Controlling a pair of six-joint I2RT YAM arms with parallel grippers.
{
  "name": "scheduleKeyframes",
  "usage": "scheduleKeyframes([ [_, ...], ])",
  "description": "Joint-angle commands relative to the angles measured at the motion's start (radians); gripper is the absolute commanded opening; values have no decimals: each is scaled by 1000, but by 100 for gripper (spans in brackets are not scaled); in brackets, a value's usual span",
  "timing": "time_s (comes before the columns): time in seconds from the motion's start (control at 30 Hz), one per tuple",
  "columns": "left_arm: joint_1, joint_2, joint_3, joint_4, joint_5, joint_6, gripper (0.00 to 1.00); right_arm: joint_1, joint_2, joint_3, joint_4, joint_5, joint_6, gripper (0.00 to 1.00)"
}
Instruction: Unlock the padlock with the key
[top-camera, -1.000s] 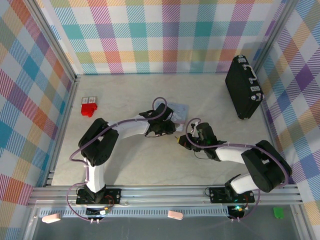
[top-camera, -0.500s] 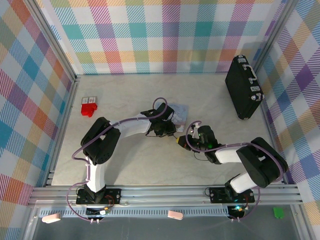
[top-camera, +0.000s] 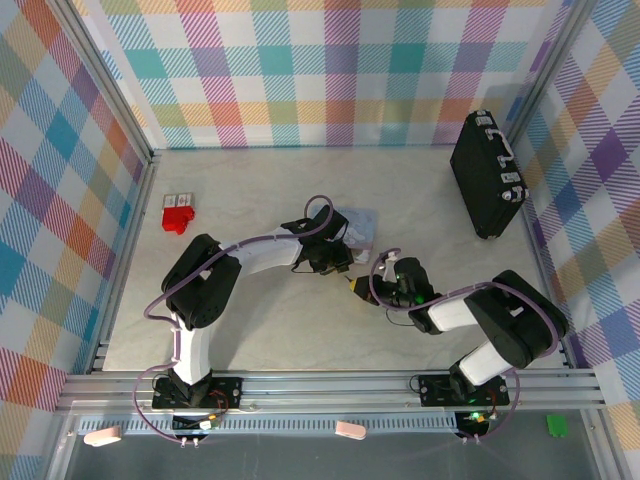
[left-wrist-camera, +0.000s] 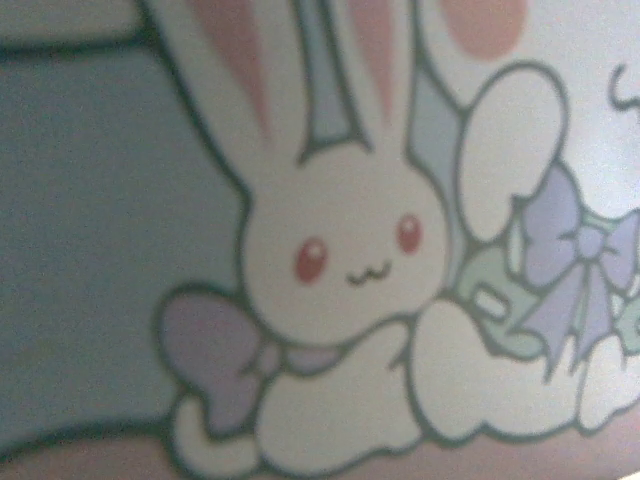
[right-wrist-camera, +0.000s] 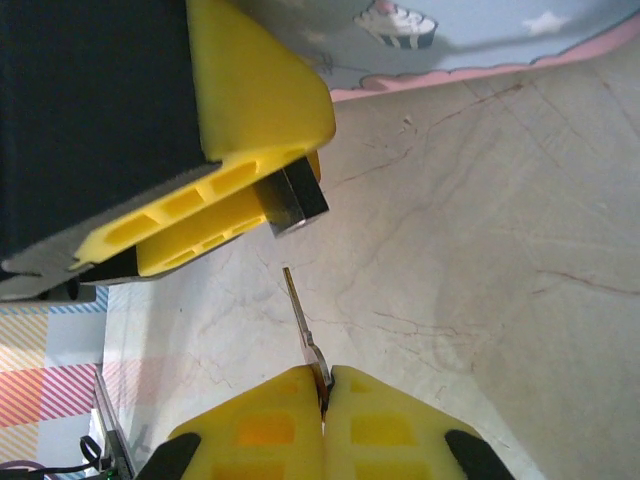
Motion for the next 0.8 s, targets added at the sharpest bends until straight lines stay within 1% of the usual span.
scheduleKeyframes([
  [0.0, 14, -27, 9, 39, 13, -27, 14, 9, 16, -11, 66, 14, -1, 0],
  [0.17, 15, -31, 2, 42, 25, -43, 14, 11, 42, -22, 124, 23, 8, 0],
  [0.23, 17, -33, -1, 78, 30, -50, 14, 11, 51, -30, 153, 36, 13, 0],
  [0.4, 20, -42, -13, 91, 43, -68, 14, 10, 75, -35, 204, 57, 20, 0],
  [0.6, 27, -43, -17, 106, 59, -87, 14, 11, 89, -54, 269, 107, 19, 0],
  [0.77, 33, -44, -24, 115, 71, -100, 14, 11, 90, -63, 288, 119, 11, 0],
])
